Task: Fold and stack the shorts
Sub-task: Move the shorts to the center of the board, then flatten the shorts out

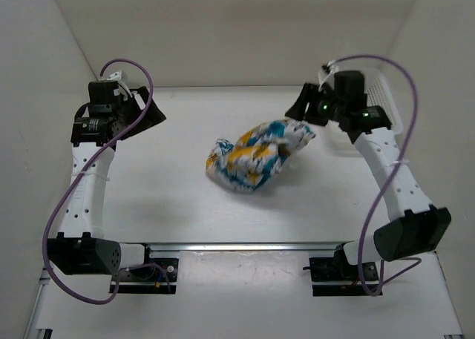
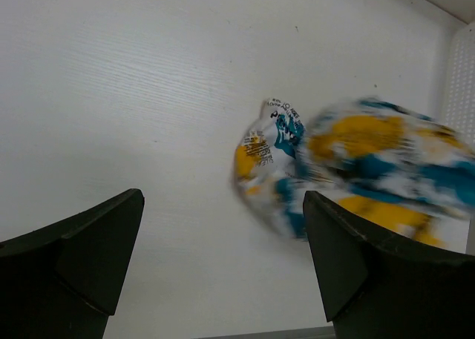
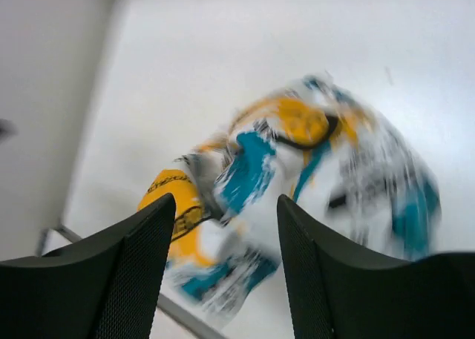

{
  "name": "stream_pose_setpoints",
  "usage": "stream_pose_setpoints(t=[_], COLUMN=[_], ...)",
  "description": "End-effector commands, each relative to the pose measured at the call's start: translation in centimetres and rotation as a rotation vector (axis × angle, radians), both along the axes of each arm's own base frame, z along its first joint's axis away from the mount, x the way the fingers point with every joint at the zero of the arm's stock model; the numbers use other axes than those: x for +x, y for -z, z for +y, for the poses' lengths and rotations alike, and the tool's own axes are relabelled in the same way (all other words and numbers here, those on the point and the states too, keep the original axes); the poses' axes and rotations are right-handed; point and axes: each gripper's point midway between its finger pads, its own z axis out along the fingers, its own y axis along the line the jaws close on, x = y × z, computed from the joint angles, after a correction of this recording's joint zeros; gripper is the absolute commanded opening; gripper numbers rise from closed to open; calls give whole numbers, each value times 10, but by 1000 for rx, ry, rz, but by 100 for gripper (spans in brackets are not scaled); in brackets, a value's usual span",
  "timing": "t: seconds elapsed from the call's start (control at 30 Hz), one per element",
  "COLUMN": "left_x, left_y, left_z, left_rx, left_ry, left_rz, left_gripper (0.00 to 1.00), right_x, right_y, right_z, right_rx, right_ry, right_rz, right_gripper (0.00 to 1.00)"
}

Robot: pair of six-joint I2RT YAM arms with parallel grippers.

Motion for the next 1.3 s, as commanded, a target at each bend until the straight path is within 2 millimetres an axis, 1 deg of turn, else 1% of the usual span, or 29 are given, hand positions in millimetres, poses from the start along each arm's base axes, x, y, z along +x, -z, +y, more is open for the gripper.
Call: stream_pose_setpoints(t=[0.0, 0.03, 0.07, 0.13, 0.17, 0.2, 0.27, 0.3, 0.33, 0.37, 0.4, 0.43, 0.53, 0.57, 0.6, 0.67, 0.8, 0.87, 0.93, 0.97, 1.0, 1.03, 1.07, 1.1, 1.13, 1.17, 1.2, 1.23, 1.27], left_x=[-12, -12, -16, -15, -14, -11, -14, -12, -13, -10, -13, -14, -17, -17, -18, -18, -20, -12, -12, -10, -8, -8, -5, -2, -1, 7, 11, 20, 34], left_y=[0, 5, 13, 31, 40, 68, 95, 117, 127, 134, 153, 162, 198, 205, 223, 237, 255, 261, 267, 270, 267, 266, 263, 261, 254, 238, 231, 216, 186], left_z=[-14, -14, -26, -41, -55, -63, -79, -85, -90, -97, -106, -110, -118, -118, -118, -118, -130, -136, -138, -142, -145, -145, -148, -149, -149, -148, -149, -144, -146], left_rx=[-23, -23, -33, -18, -16, -14, -4, 2, 6, -2, 1, -3, 15, 18, 25, 29, -9, -6, -12, -8, -19, -19, -28, -29, -31, -38, -34, -44, -60], left_ry=[71, 71, 112, 185, 226, 245, 281, 282, 297, 300, 315, 316, 321, 320, 317, 315, 338, 347, 352, 362, 369, 369, 375, 376, 377, 372, 380, 364, 366], left_rz=[4, 15, 38, 80, 106, 190, 270, 324, 343, 351, 400, 420, 519, 540, 584, 615, 663, 663, 681, 685, 676, 676, 668, 657, 647, 613, 598, 567, 511], left_gripper=[100, 100, 100, 100, 100, 100, 100, 100, 100, 100, 100, 100, 100, 100, 100, 100, 100, 99, 91, 63, 46, 30, 16, 10, 10, 10, 10, 10, 10], right_x=[-10, -15, -19, -35, -38, -50, -63, -73, -80, -87, -94, -104, -117, -126, -126, -130, -120, -110, -101, -92, -88, -86, -81, -71, -67, -64, -45, -37, -33], right_y=[99, 107, 113, 133, 139, 156, 173, 189, 198, 203, 208, 224, 244, 249, 255, 269, 281, 292, 311, 310, 313, 323, 323, 315, 308, 304, 279, 267, 252], right_z=[-27, -35, -41, -47, -49, -49, -46, -42, -35, -29, -17, -13, 8, 18, 22, 33, 51, 58, 58, 61, 63, 64, 67, 71, 72, 70, 72, 71, 66], right_rx=[-150, -167, -180, -191, -191, -200, -173, -153, -136, -118, -101, -96, -112, -138, -164, -208, -174, -183, -254, -269, -281, -297, -303, -302, -301, -317, -324, -341, -371], right_ry=[126, 162, 186, 231, 246, 240, 227, 213, 182, 159, 113, 103, 38, -3, -5, -36, -41, -23, -14, -11, -18, -16, -25, -14, -7, -2, 17, 29, 37], right_rz=[235, 249, 243, 269, 276, 312, 373, 419, 447, 463, 476, 521, 564, 571, 568, 597, 601, 598, 611, 601, 602, 626, 618, 598, 585, 580, 501, 467, 443], right_gripper=[62, 60, 56, 41, 28, 23, 20, 20, 27, 55, 67, 74, 78, 81, 87, 91, 92, 92, 87, 84, 78, 57, 41, 23, 0, 0, 0, 0, 0])
